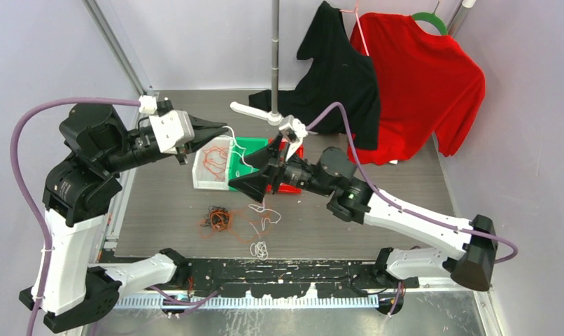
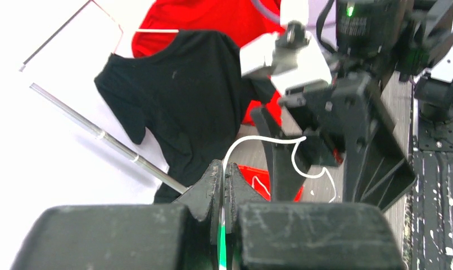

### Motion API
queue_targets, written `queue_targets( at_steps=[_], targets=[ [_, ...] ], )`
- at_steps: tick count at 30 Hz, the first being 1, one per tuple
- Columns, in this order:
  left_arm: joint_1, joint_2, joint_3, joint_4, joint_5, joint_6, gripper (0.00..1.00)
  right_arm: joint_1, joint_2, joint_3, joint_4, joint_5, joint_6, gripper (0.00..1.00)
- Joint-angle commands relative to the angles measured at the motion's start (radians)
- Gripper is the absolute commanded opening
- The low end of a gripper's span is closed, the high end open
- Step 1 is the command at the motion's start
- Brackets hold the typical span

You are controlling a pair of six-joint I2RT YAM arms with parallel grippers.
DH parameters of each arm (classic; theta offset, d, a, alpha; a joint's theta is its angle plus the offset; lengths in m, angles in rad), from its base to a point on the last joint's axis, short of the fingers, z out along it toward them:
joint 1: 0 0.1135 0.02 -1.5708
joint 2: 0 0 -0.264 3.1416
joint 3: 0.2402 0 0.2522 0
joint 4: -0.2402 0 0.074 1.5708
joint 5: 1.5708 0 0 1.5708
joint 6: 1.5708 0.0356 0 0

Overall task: Untangle the cables
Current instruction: Untie the cable.

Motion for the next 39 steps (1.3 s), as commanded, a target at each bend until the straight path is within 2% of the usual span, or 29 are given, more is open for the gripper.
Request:
queue_targets(
  at_steps=[1, 5, 14, 25, 31, 39],
  targets=[
    [-0.003, 0.02, 0.086, 0.104, -0.013, -0.049, 0.0, 0.008, 0.083, 0.054, 0.08, -0.018, -0.016, 0.86],
    [-0.002, 0.047, 0.156, 0.138, -0.022, -0.066, 0.0, 0.01, 0.143, 0.01, 0.088, 0.002, -0.022, 0.84],
    [-0.003, 0.116, 0.321, 0.271, -0.054, -0.123, 0.0, 0.011, 0.157, -0.122, 0.084, 0.129, -0.059, 0.79],
    [-0.003, 0.166, 0.421, 0.465, -0.147, -0.141, 0.0, 0.009, 0.193, -0.236, 0.082, 0.204, -0.052, 0.72],
    [-0.002, 0.261, 0.599, 0.509, -0.18, -0.121, 0.0, 0.009, 0.233, -0.288, 0.106, 0.239, -0.042, 0.71],
    [-0.002, 0.265, 0.618, 0.587, -0.201, -0.062, 0.0, 0.009, 0.381, -0.294, 0.19, 0.222, -0.001, 0.71]
  ],
)
